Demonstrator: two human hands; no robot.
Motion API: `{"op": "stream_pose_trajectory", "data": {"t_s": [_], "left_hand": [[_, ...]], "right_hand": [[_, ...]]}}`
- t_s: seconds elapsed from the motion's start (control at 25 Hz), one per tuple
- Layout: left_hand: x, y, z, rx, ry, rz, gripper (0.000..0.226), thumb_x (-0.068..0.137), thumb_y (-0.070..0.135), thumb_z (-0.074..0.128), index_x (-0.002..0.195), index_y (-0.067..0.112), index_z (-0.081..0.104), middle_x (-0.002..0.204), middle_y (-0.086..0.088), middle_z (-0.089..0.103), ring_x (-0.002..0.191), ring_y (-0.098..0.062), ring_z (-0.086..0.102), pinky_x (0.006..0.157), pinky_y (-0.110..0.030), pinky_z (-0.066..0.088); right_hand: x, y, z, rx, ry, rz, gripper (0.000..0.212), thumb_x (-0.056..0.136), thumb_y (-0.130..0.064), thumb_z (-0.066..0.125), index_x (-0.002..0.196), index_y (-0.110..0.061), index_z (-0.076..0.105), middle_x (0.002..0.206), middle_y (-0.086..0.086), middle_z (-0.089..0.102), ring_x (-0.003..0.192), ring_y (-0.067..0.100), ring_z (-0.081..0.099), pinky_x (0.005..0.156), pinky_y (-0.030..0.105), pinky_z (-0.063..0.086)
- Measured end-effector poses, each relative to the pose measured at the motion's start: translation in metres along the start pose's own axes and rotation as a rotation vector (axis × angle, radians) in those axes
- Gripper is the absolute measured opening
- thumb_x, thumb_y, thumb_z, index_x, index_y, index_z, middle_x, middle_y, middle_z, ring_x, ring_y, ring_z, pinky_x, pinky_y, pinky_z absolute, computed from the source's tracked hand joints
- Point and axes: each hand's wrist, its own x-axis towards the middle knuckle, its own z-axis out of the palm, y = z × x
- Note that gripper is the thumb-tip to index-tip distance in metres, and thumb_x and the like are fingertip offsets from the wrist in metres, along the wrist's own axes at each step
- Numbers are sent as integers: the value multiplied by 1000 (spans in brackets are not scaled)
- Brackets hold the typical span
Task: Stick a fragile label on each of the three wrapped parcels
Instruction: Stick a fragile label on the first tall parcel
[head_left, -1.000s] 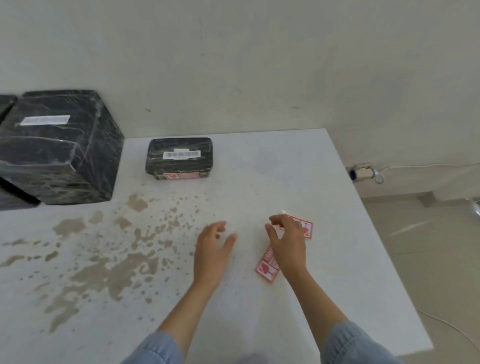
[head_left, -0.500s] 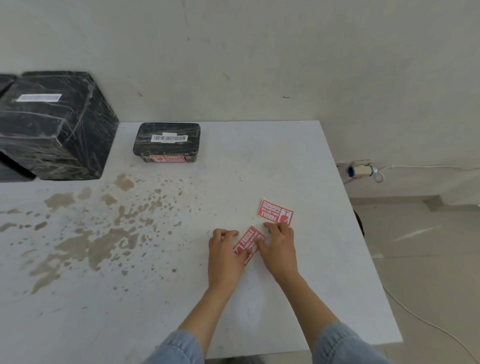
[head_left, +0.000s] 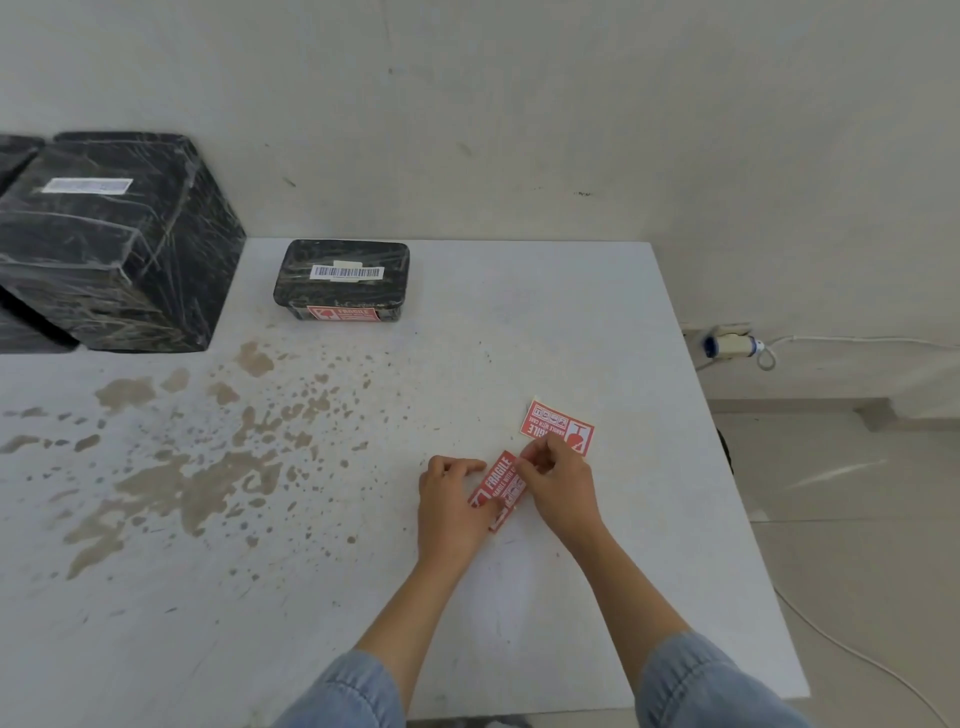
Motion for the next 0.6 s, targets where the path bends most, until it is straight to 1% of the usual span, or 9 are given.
{"op": "stream_pose_trajectory", "data": {"t_s": [0.04, 0.08, 0.16, 0.24, 0.32, 0.4, 0.48, 0.52, 0.6], "left_hand": [[3, 0, -2, -47, -8, -17, 36, 72, 20, 77, 105, 14, 65, 108, -2, 49, 105, -21, 49, 84, -29, 47], [5, 0, -5, -105, -12, -36, 26, 72, 18, 77, 95, 14, 67, 103, -2, 51, 102, -24, 50, 81, -28, 45], [10, 2, -19, -257, -41, -88, 10, 74, 15, 74, 80, 17, 65, 92, -4, 59, 92, -23, 55, 73, -24, 42], [11, 7, -42, -415, -79, -125, 8, 77, 13, 71, 74, 16, 64, 80, -4, 65, 76, -17, 57, 62, -16, 42], [13, 10, -70, -484, -53, -114, 11, 79, 11, 69, 72, 16, 62, 76, -4, 66, 68, -12, 57, 56, -12, 42], [14, 11, -101, -514, 20, -94, 14, 79, 8, 68, 70, 16, 60, 75, -3, 66, 67, -11, 57, 59, -16, 43], [14, 4, -138, -534, 106, -65, 15, 79, 4, 66, 72, 16, 59, 75, -2, 65, 70, -12, 59, 63, -19, 45], [14, 0, -156, -532, 135, -51, 14, 79, 4, 65, 74, 15, 59, 77, -2, 66, 71, -13, 60, 64, -21, 47], [16, -12, -194, -550, 209, -35, 11, 80, 6, 66, 81, 16, 61, 82, -2, 67, 74, -13, 62, 66, -21, 49]], "right_hand": [[-1, -5, -3, 48, -6, -6, 15, 85, -8, 64, 78, -17, 55, 79, 1, 61, 75, 14, 57, 64, 14, 45], [-2, -10, -6, 89, -1, -18, 17, 85, -6, 65, 78, -18, 55, 77, 0, 60, 73, 13, 56, 63, 13, 44], [-3, -20, -7, 158, 4, -38, 18, 83, -5, 65, 84, -19, 54, 75, -1, 62, 71, 12, 56, 67, 19, 44], [-4, -33, -3, 218, -33, -54, 27, 82, -4, 65, 102, -18, 52, 70, -2, 64, 72, 12, 57, 72, 25, 44], [-4, -52, 7, 276, -78, -50, 38, 82, -4, 66, 114, -20, 51, 70, -2, 66, 75, 12, 60, 75, 26, 45], [-4, -77, 21, 316, -151, -52, 31, 81, -4, 68, 108, -18, 58, 74, 1, 69, 72, 10, 62, 65, 19, 46], [-4, -106, 44, 296, -279, -77, 15, 80, -4, 69, 89, -15, 66, 79, 6, 70, 67, 10, 61, 57, 16, 44], [-5, -120, 56, 272, -333, -91, 10, 80, -5, 70, 82, -15, 67, 79, 6, 69, 67, 11, 60, 56, 18, 43], [-7, -148, 84, 261, -399, -113, 10, 81, -9, 70, 74, -16, 67, 77, 5, 68, 66, 12, 58, 58, 21, 43]]}}
